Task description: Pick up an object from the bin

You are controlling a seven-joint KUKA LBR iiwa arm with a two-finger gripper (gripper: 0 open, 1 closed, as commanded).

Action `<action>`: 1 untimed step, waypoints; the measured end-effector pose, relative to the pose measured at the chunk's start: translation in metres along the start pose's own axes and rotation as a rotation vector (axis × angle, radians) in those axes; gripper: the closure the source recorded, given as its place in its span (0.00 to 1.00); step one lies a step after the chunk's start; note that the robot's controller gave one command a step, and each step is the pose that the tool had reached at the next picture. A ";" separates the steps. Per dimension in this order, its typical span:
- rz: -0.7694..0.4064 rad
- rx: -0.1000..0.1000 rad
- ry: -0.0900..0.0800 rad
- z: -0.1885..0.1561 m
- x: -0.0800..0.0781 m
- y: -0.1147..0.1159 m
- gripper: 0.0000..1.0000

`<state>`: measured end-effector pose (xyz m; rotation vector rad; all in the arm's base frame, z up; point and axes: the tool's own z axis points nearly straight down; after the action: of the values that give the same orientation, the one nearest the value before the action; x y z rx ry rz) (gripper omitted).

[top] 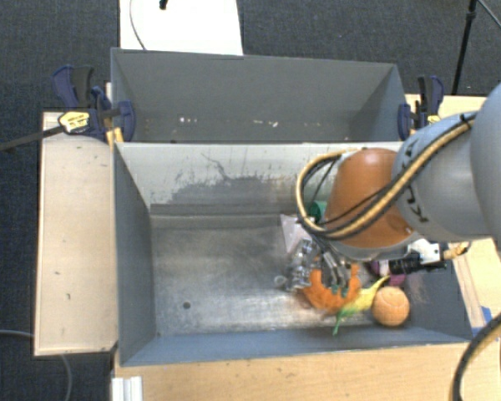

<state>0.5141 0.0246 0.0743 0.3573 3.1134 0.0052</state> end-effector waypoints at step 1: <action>-0.009 0.000 0.000 0.000 0.000 0.000 1.00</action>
Offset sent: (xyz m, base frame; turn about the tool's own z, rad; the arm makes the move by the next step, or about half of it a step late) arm 0.0000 0.0000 0.0000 0.0000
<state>0.5143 0.0245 0.0743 0.3435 3.1147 0.0052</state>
